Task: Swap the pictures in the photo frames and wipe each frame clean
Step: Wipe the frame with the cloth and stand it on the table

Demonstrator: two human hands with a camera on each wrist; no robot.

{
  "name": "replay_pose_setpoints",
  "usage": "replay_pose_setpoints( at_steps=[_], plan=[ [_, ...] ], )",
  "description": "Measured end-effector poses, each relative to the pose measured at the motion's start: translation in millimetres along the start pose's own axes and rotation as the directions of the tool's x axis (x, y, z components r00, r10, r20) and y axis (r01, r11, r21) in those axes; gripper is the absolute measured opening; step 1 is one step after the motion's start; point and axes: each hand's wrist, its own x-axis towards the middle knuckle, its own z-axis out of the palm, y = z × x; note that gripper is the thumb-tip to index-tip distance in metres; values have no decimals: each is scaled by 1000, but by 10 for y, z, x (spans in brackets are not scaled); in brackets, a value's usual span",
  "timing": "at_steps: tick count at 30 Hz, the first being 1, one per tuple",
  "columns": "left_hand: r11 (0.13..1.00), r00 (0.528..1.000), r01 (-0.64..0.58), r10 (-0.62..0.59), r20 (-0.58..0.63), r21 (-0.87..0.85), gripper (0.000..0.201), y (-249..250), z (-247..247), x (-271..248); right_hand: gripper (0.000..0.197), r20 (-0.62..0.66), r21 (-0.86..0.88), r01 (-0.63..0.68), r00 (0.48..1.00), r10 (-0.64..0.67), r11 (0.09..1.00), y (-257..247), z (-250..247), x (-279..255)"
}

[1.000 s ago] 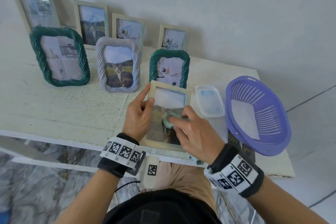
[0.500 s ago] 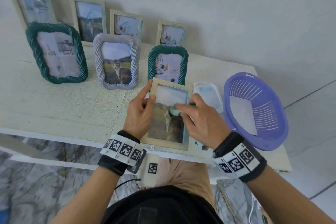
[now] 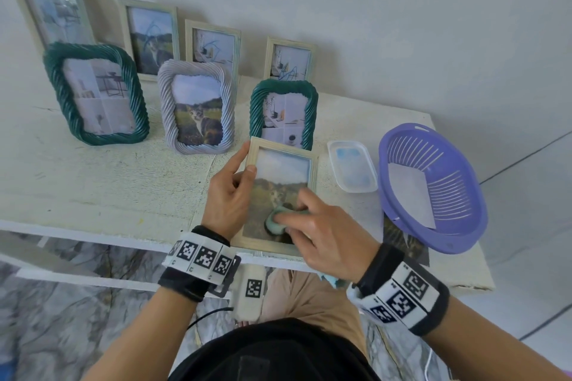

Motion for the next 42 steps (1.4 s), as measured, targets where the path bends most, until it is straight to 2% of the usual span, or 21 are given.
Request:
replay_pose_setpoints(
  at_steps=[1,5,10,15,19,21,23,25,27,30,33,35,37,39,42],
  plan=[
    [1000,1000,6,-6,0,2,44,-6,17,-16,24,-7,-15,-20,1000,20,1000,45,-26,15],
    [999,1000,17,-17,8,-36,46,13,57,-24,23,-165,-36,-101,982,93,994,141,-89,97],
    [1000,1000,18,-18,-3,-21,49,18,5,-31,25,14,29,3,1000,-4,1000,-19,1,-57],
    [999,999,40,-40,1,-33,53,17,61,-36,23,-153,-22,-99,984,95,995,131,-81,62],
    [998,999,39,-39,12,-47,52,-38,21,-38,26,15,63,2,1000,-3,998,-1,11,-46],
    [997,999,47,-46,18,-53,49,-53,38,-79,28,55,81,-17,998,13,997,107,-60,-21],
    [999,999,28,-28,17,-35,45,-60,92,-117,28,4,56,-75,997,75,996,251,-151,41],
    [999,999,19,-18,30,-31,44,-52,139,-140,27,-101,-6,-130,987,129,991,312,-185,93],
    [999,1000,15,-14,28,-48,44,-53,153,-131,25,-135,-24,-125,983,121,992,216,-139,119],
    [1000,1000,0,0,5,-28,43,-56,142,-144,25,-14,63,-36,999,37,997,16,-5,22],
    [998,999,44,-45,-26,-52,42,-68,165,-155,28,119,77,7,993,-16,997,8,-26,-71],
    [993,998,65,-66,-9,-103,42,-58,213,-144,26,73,30,-31,997,29,999,75,-80,-23],
    [988,998,67,-65,18,-142,44,-29,255,-146,21,-45,-22,-80,996,79,997,66,-86,56],
    [983,998,66,-65,13,-169,41,9,280,-153,16,-110,-43,-98,990,93,994,-18,-51,111],
    [980,997,74,-78,-19,-183,40,28,255,-137,20,-46,-10,-62,997,61,998,-104,14,72]
  ],
)
